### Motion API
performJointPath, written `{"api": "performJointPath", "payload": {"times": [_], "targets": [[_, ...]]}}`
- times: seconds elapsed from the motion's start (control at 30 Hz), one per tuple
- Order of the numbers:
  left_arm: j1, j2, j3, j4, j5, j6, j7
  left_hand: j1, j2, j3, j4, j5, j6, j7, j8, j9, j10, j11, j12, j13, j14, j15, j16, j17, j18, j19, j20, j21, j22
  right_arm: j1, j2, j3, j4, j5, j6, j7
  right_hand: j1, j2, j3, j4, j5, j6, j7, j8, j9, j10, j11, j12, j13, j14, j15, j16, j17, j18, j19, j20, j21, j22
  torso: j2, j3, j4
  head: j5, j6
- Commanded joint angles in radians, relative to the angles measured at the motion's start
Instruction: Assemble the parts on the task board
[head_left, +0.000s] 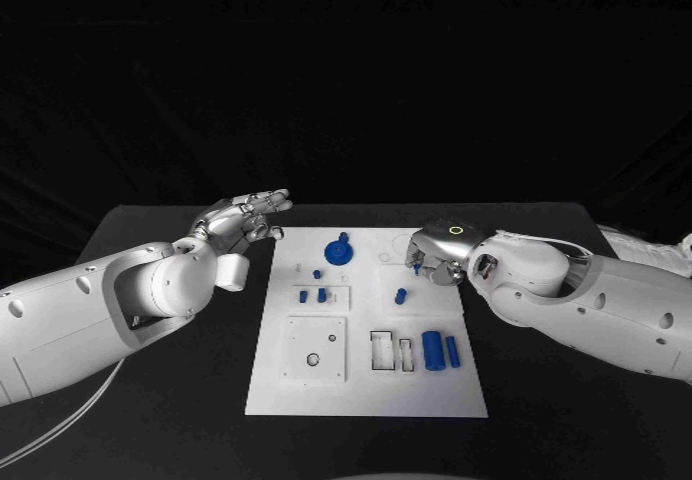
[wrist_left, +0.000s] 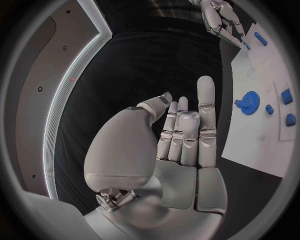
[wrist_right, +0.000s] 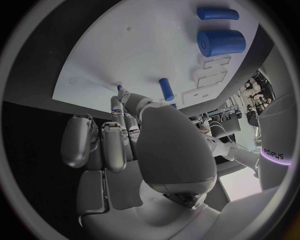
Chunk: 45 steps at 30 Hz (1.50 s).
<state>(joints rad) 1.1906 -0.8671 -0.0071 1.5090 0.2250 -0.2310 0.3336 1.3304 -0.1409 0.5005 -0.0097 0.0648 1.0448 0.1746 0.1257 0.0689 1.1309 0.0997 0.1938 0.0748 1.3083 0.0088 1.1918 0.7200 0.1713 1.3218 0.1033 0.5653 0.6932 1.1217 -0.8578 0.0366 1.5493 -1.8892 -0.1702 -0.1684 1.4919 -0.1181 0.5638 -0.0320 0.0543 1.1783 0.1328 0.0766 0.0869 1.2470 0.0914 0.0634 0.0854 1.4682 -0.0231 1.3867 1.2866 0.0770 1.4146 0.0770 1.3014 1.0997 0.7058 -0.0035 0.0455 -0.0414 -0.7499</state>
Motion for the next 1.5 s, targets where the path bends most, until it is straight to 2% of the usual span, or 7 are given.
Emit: {"api": "performJointPath", "payload": {"times": [0.03,0.4,0.57,0.73,0.83,0.93,1.5], "targets": [[0.0,0.001,0.0,0.0,-0.006,0.018,0.0,0.008,0.002,0.0,-0.007,0.005,-0.01,0.001,0.002,-0.001,-0.004,0.0,0.004,-0.001,-0.008,0.001,-0.007,-0.001,0.009,-0.008,0.0,-0.003,-0.001,0.004,-0.007,0.003,0.012,-0.02,-0.019,-0.011,-0.009,0.003,0.009,-0.005,0.006,0.007,-0.002,-0.007,0.001,0.042,-0.032,0.005,0.003,0.053,-0.001,0.004,0.001,0.014,0.005,0.0,0.005,0.001,0.001,-0.0001,-0.0008,0.001,0.0],[0.0,0.0,0.0,0.001,-0.006,0.018,-0.001,0.009,0.002,0.0,-0.008,0.005,-0.011,0.001,0.003,-0.001,-0.006,0.0,0.005,-0.002,-0.009,0.001,-0.008,-0.003,0.009,-0.008,0.0,-0.004,-0.002,0.013,-0.034,0.011,0.082,-0.012,-0.029,-0.016,-0.013,0.002,0.015,-0.009,0.006,0.009,-0.002,-0.007,0.002,0.044,-0.032,0.005,0.002,0.053,-0.001,0.005,0.001,0.014,0.005,0.0,0.006,0.002,0.001,-0.0002,-0.0017,0.005,0.003],[0.0,0.002,0.0,0.002,-0.006,0.021,0.0,0.009,0.002,-0.001,-0.009,0.005,-0.012,0.002,0.002,-0.001,-0.007,0.001,0.005,-0.002,-0.01,0.001,-0.009,-0.006,0.009,-0.009,0.0,-0.005,-0.002,0.014,-0.032,0.013,0.129,-0.008,-0.027,-0.02,-0.018,0.0,0.018,-0.012,0.005,0.011,-0.002,-0.007,0.002,0.046,-0.032,0.005,0.002,0.053,-0.001,0.005,0.002,0.014,0.005,-0.001,0.007,0.003,0.0,-0.0001,0.0017,0.007,0.006],[0.0,0.002,0.0,0.004,-0.007,0.022,-0.001,0.009,0.002,-0.001,-0.009,0.005,-0.012,0.002,0.002,-0.001,-0.007,0.001,0.005,-0.002,-0.01,0.001,-0.009,-0.006,0.009,-0.009,0.0,-0.005,-0.002,0.015,-0.02,0.013,0.122,-0.007,-0.01,-0.03,-0.024,-0.002,0.019,-0.013,0.002,0.012,-0.002,-0.007,0.003,0.047,-0.032,0.004,0.002,0.053,-0.001,0.005,0.001,0.014,0.005,-0.001,0.006,0.003,0.0,-0.0028,0.0012,0.005,0.006],[0.0,-0.001,0.0,0.005,-0.007,0.021,-0.001,0.009,0.002,-0.001,-0.009,0.005,-0.013,0.003,0.002,-0.001,-0.008,0.002,0.005,-0.002,-0.011,0.002,-0.009,-0.006,0.009,-0.009,0.0,-0.005,-0.002,0.015,-0.018,0.013,0.116,-0.007,-0.011,-0.03,-0.029,-0.004,0.02,-0.014,0.0,0.012,-0.002,-0.008,0.002,0.046,-0.032,0.003,0.001,0.053,-0.001,0.005,0.001,0.014,0.004,-0.001,0.006,0.003,0.001,-0.0009,0.0006,0.008,0.006],[0.0,-0.002,0.0,0.005,-0.007,0.02,-0.001,0.009,0.002,-0.001,-0.009,0.005,-0.013,0.003,0.002,-0.001,-0.008,0.002,0.005,-0.002,-0.011,0.002,-0.009,-0.006,0.009,-0.009,0.0,-0.005,-0.002,0.014,-0.014,0.013,0.121,-0.007,-0.013,-0.029,-0.03,-0.004,0.02,-0.014,0.0,0.012,-0.002,-0.008,0.002,0.046,-0.032,0.003,0.001,0.053,-0.001,0.005,0.001,0.014,0.004,-0.001,0.006,0.003,0.001,-0.001,-0.0012,0.017,0.004],[0.0,-0.003,0.0,0.006,-0.012,0.026,-0.004,0.01,0.003,-0.002,-0.01,0.005,-0.014,0.003,0.003,-0.001,-0.01,0.002,0.006,-0.002,-0.013,0.002,-0.01,-0.009,0.009,-0.01,0.001,-0.006,-0.002,0.01,-0.001,0.012,0.18,0.0,-0.019,-0.007,-0.056,-0.017,0.012,-0.015,0.002,0.007,0.001,-0.011,0.001,0.04,-0.03,0.0,-0.002,0.052,0.001,0.004,-0.003,0.014,0.002,0.0,0.005,0.0,0.001,-0.0001,-0.0009,0.018,0.002]]}}
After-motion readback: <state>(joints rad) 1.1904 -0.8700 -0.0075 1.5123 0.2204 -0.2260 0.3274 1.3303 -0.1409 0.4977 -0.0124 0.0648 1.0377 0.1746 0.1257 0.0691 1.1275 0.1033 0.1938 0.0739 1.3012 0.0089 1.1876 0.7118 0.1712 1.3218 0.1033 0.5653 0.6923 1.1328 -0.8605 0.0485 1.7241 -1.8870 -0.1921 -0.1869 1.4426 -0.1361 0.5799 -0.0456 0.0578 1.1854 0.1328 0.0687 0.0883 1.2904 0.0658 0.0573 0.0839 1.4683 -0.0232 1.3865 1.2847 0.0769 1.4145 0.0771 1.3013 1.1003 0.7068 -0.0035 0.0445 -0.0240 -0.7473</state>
